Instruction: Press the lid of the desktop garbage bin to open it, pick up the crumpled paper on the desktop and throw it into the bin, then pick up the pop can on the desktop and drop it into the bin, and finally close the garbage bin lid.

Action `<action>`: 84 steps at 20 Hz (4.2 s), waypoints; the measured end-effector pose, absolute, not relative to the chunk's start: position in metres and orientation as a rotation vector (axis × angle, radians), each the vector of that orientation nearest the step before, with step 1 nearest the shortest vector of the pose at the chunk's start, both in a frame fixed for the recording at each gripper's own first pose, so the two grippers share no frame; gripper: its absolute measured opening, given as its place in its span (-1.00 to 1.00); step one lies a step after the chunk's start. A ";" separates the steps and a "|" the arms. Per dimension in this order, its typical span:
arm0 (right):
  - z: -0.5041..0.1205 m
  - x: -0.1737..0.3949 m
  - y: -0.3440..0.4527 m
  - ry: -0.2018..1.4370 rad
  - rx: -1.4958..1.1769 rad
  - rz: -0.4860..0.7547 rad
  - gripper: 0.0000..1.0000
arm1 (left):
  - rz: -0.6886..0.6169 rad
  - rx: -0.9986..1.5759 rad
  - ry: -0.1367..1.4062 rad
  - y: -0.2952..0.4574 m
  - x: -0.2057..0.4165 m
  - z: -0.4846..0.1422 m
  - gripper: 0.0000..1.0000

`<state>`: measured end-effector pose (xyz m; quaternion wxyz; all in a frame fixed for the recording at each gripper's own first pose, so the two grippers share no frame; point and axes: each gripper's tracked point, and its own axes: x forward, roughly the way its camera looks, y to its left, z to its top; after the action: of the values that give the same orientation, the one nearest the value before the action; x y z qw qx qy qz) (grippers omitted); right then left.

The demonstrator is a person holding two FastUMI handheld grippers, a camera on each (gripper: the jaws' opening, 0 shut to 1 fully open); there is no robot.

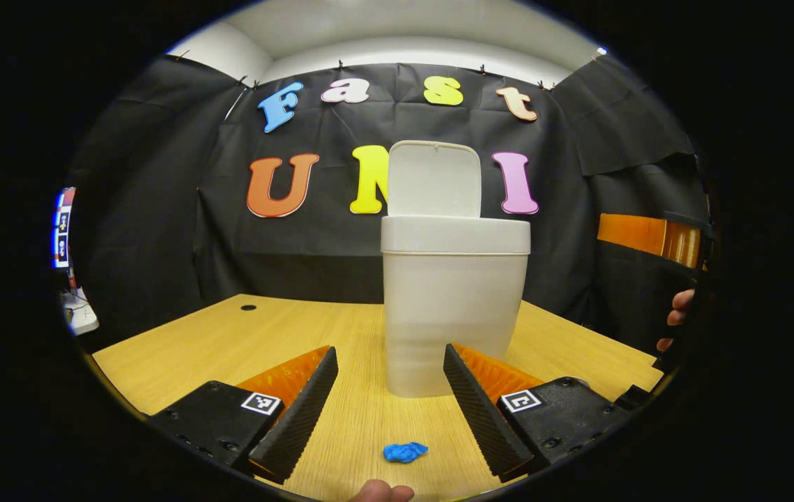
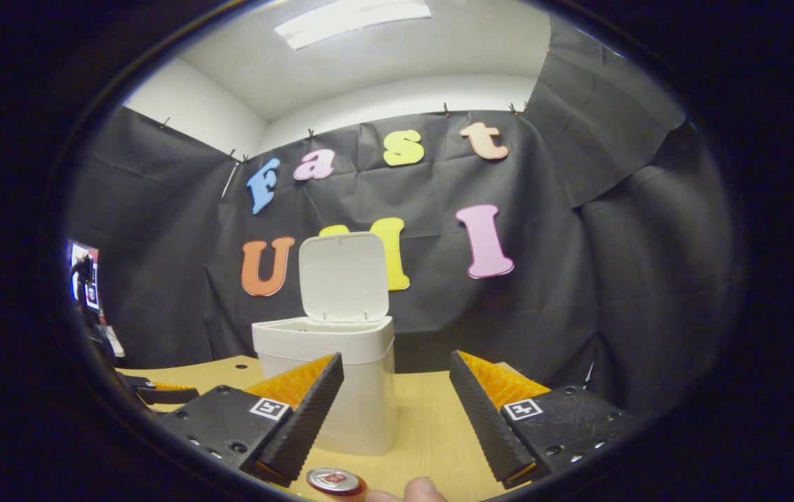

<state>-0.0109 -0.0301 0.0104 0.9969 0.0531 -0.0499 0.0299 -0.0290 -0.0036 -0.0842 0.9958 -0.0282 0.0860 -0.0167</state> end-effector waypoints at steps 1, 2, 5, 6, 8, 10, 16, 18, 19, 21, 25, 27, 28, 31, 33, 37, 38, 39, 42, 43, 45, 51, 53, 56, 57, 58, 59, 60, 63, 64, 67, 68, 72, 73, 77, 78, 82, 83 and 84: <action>0.005 -0.012 -0.033 -0.094 0.100 0.060 0.92 | -0.032 -0.064 0.195 -0.002 -0.031 -0.092 0.96; 0.001 -0.013 -0.036 -0.090 0.102 0.060 0.91 | -0.036 -0.070 0.221 -0.002 -0.033 -0.101 0.96; -0.010 -0.019 -0.047 -0.090 0.106 0.043 0.90 | -0.052 -0.065 0.264 -0.005 -0.040 -0.117 0.98; -0.013 -0.021 -0.051 -0.091 0.097 0.036 0.92 | -0.056 -0.060 0.279 -0.005 -0.041 -0.124 0.98; -0.023 -0.025 -0.058 -0.084 0.079 0.027 0.93 | -0.073 -0.055 0.321 -0.010 -0.049 -0.141 0.98; -0.034 -0.029 -0.065 -0.070 0.085 0.019 0.91 | -0.089 -0.054 0.364 -0.012 -0.056 -0.159 0.97; -0.052 -0.028 -0.078 -0.050 0.081 -0.017 0.90 | -0.083 -0.083 0.460 -0.010 -0.064 -0.192 0.99; -0.055 -0.028 -0.076 -0.050 0.090 -0.013 0.92 | -0.085 -0.080 0.477 -0.010 -0.064 -0.198 0.99; -0.059 -0.027 -0.074 -0.045 0.082 -0.012 0.92 | -0.092 -0.083 0.493 -0.011 -0.064 -0.202 0.97; -0.066 -0.027 -0.077 -0.034 0.071 -0.019 0.90 | -0.091 -0.081 0.512 -0.013 -0.062 -0.208 0.98; -0.082 -0.028 -0.075 0.005 0.091 -0.006 0.92 | -0.099 -0.083 0.534 -0.012 -0.064 -0.214 0.98; -0.086 -0.029 -0.078 0.012 0.098 -0.010 0.90 | -0.097 -0.082 0.545 -0.012 -0.065 -0.217 0.96; -0.087 -0.030 -0.077 0.017 0.107 -0.008 0.90 | -0.095 -0.077 0.546 -0.010 -0.064 -0.217 0.96; -0.097 -0.033 -0.074 0.036 0.120 0.001 0.90 | -0.097 -0.074 0.539 -0.008 -0.065 -0.216 0.91; -0.105 -0.036 -0.070 0.054 0.118 0.009 0.92 | -0.097 -0.073 0.540 -0.006 -0.067 -0.216 0.81; -0.113 -0.041 -0.065 0.071 0.112 0.018 0.89 | -0.098 -0.067 0.536 -0.007 -0.074 -0.216 0.75; -0.113 -0.042 -0.063 0.072 0.115 0.022 0.90 | -0.099 -0.061 0.535 -0.007 -0.076 -0.215 0.89; -0.116 -0.043 -0.061 0.075 0.114 0.025 0.90 | -0.097 -0.055 0.536 -0.008 -0.077 -0.216 0.75; -0.120 -0.045 -0.058 0.087 0.103 0.033 0.90 | -0.091 -0.020 0.533 -0.009 -0.083 -0.217 0.71; -0.121 -0.046 -0.057 0.088 0.105 0.036 0.90 | -0.088 -0.007 0.533 -0.009 -0.084 -0.217 0.70; -0.121 -0.050 -0.056 0.087 0.112 0.036 0.89 | -0.084 -0.006 0.530 -0.010 -0.087 -0.216 0.64; -0.119 -0.055 -0.057 0.076 0.111 0.035 0.90 | -0.047 -0.015 0.535 -0.004 -0.086 -0.217 0.28; -0.119 -0.057 -0.057 0.077 0.111 0.034 0.90 | -0.040 -0.017 0.535 -0.002 -0.086 -0.217 0.05; -0.119 -0.058 -0.057 0.076 0.118 0.034 0.89 | -0.039 -0.014 0.528 -0.001 -0.087 -0.217 -0.24; -0.119 -0.060 -0.057 0.073 0.119 0.034 0.89 | -0.040 -0.011 0.526 -0.002 -0.087 -0.217 -0.26; -0.118 -0.061 -0.057 0.072 0.119 0.037 0.90 | -0.040 -0.009 0.522 -0.002 -0.087 -0.217 -0.29; -0.118 -0.061 -0.056 0.071 0.119 0.039 0.90 | -0.041 -0.011 0.520 -0.002 -0.086 -0.216 -0.31; -0.117 -0.062 -0.055 0.070 0.117 0.041 0.90 | -0.042 -0.017 0.516 -0.002 -0.086 -0.215 -0.34; -0.118 -0.070 -0.051 0.067 0.106 0.049 0.90 | -0.042 -0.038 0.509 -0.003 -0.085 -0.214 -0.40; -0.117 -0.073 -0.050 0.064 0.101 0.050 0.90 | -0.043 -0.040 0.506 -0.002 -0.085 -0.213 -0.41; -0.116 -0.080 -0.046 0.063 0.091 0.061 0.89 | -0.029 -0.049 0.485 0.004 -0.080 -0.207 -0.40; -0.116 -0.084 -0.043 0.064 0.091 0.066 0.89 | -0.026 -0.050 0.478 0.004 -0.080 -0.205 -0.41; -0.122 -0.098 -0.033 0.078 0.094 0.085 0.89 | -0.017 -0.046 0.450 0.006 -0.076 -0.198 -0.41; -0.125 -0.101 -0.029 0.087 0.094 0.091 0.89 | -0.016 -0.045 0.445 0.006 -0.075 -0.195 -0.41; -0.139 -0.113 -0.018 0.124 0.084 0.106 0.89 | -0.001 -0.037 0.413 0.011 -0.070 -0.185 -0.41; -0.142 -0.114 -0.015 0.132 0.089 0.115 0.89 | 0.003 -0.034 0.403 0.012 -0.068 -0.181 -0.41; -0.156 -0.118 -0.009 0.170 0.085 0.119 0.90 | 0.009 -0.026 0.358 0.014 -0.061 -0.165 -0.41; -0.159 -0.118 -0.005 0.179 0.089 0.123 0.90 | 0.012 -0.023 0.346 0.015 -0.060 -0.161 -0.41; -0.163 -0.118 -0.002 0.193 0.083 0.123 0.90 | 0.013 -0.021 0.337 0.016 -0.059 -0.157 -0.41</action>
<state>-0.1176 -0.0019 -0.1627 0.9926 0.0415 0.0961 0.0613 -0.0586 0.0160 -0.1574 0.9858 -0.0105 0.1675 0.0066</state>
